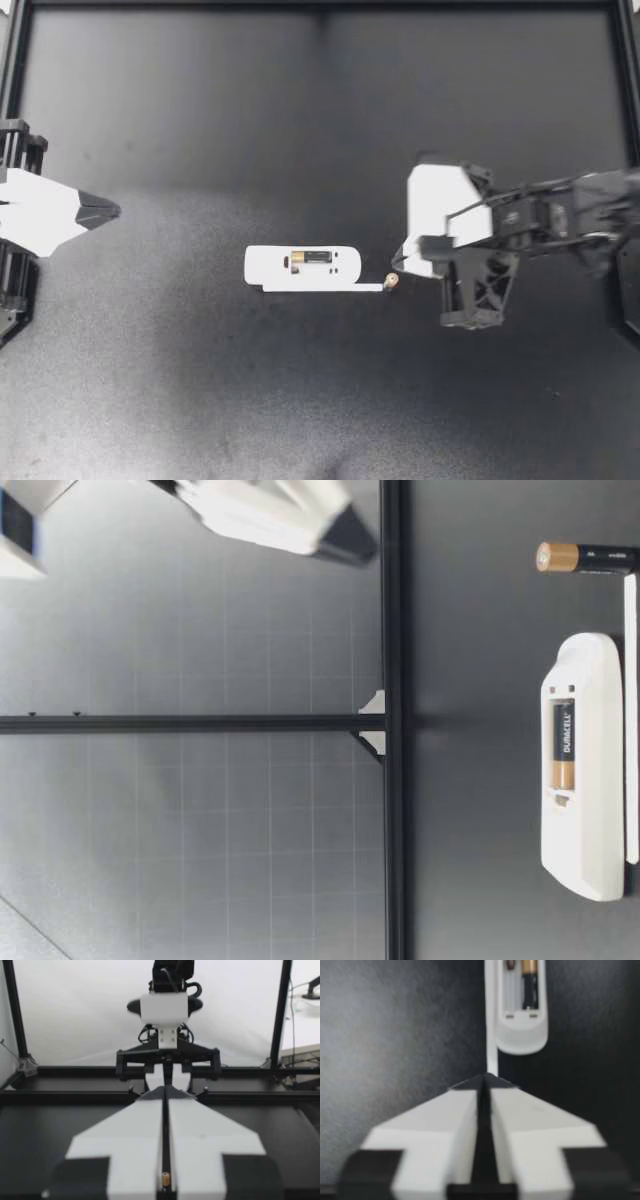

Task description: Place the battery into the slot of the remote controller.

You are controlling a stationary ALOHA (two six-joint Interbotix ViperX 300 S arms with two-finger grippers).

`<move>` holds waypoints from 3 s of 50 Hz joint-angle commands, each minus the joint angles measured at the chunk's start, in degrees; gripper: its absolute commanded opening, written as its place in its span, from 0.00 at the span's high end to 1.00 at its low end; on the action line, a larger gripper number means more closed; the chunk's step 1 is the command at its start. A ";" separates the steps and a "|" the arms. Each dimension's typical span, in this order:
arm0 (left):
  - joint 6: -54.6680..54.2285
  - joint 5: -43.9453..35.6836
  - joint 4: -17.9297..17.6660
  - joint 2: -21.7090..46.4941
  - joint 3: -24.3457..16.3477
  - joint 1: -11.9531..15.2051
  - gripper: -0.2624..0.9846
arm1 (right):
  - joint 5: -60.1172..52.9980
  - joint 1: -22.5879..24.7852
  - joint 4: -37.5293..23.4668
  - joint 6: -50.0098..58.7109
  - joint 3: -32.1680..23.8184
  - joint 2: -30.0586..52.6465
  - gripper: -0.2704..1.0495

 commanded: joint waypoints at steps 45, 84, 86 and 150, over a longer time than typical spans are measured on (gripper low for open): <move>-0.09 -0.53 0.00 0.44 0.09 0.09 0.90 | 1.49 -0.26 -1.93 -0.44 -4.22 13.97 0.46; -0.09 -0.53 0.00 0.53 0.18 0.09 0.90 | 1.85 -0.26 -2.64 -0.44 -4.83 15.21 0.70; -0.09 -0.53 -0.09 0.44 0.18 0.09 0.90 | 1.93 -0.26 -2.64 -0.44 -4.92 15.21 0.71; -0.18 19.07 -0.35 45.62 -17.75 3.52 0.90 | -64.95 -3.78 -1.05 4.57 12.66 17.31 0.75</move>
